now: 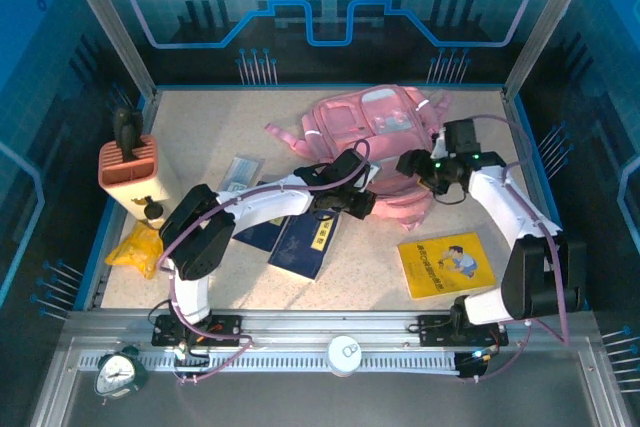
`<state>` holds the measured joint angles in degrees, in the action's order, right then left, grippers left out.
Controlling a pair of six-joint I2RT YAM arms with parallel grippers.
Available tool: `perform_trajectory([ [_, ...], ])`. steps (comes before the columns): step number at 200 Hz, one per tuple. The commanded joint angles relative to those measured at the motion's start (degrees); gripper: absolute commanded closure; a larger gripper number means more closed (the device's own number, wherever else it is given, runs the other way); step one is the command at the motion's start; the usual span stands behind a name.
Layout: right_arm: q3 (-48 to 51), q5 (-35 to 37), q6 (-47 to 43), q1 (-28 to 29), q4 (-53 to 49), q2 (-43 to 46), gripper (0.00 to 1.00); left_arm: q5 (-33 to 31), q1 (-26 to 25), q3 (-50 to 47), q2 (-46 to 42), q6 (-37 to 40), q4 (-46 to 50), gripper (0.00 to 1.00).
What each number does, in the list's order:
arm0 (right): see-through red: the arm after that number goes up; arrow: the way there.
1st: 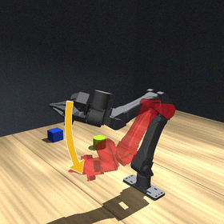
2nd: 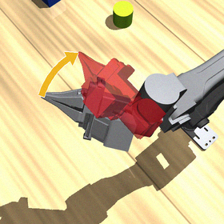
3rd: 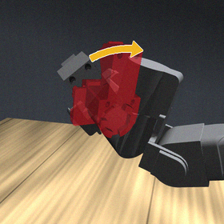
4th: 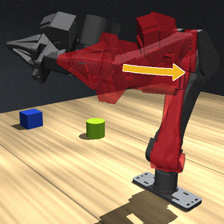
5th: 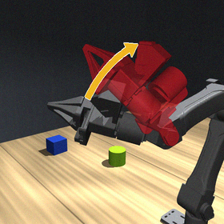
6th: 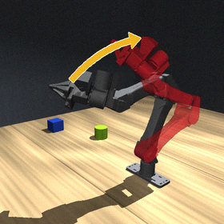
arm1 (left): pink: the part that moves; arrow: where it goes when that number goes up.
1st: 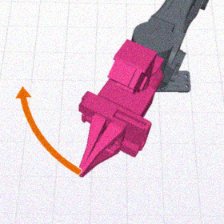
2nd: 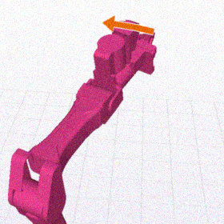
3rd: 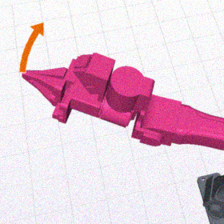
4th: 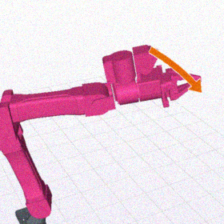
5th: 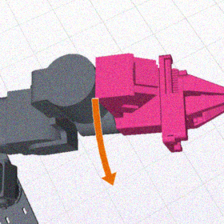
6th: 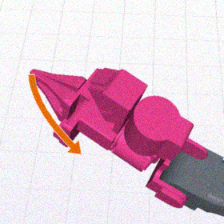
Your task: Pack the student bag
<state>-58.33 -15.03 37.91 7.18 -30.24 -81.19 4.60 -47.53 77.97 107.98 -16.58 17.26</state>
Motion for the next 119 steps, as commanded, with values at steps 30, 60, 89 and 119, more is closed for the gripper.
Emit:
perform_trajectory([
  [30,3.3,6.4,10.1,6.5,3.5,-3.6,0.29,1.3,0.0,1.7,-0.2,-0.4,-2.0,1.00],
  [60,2.6,5.9,11.7,6.6,4.7,-7.7,0.34,1.3,0.0,1.6,-0.3,0.1,-1.7,1.00],
  [89,2.4,9.3,9.8,6.8,1.7,-3.4,0.35,0.2,0.0,1.6,-0.6,0.7,-0.6,1.00],
  [119,4.0,13.0,4.4,6.7,1.4,2.9,0.35,-1.1,0.0,1.1,-0.9,0.0,-1.1,1.00],
])
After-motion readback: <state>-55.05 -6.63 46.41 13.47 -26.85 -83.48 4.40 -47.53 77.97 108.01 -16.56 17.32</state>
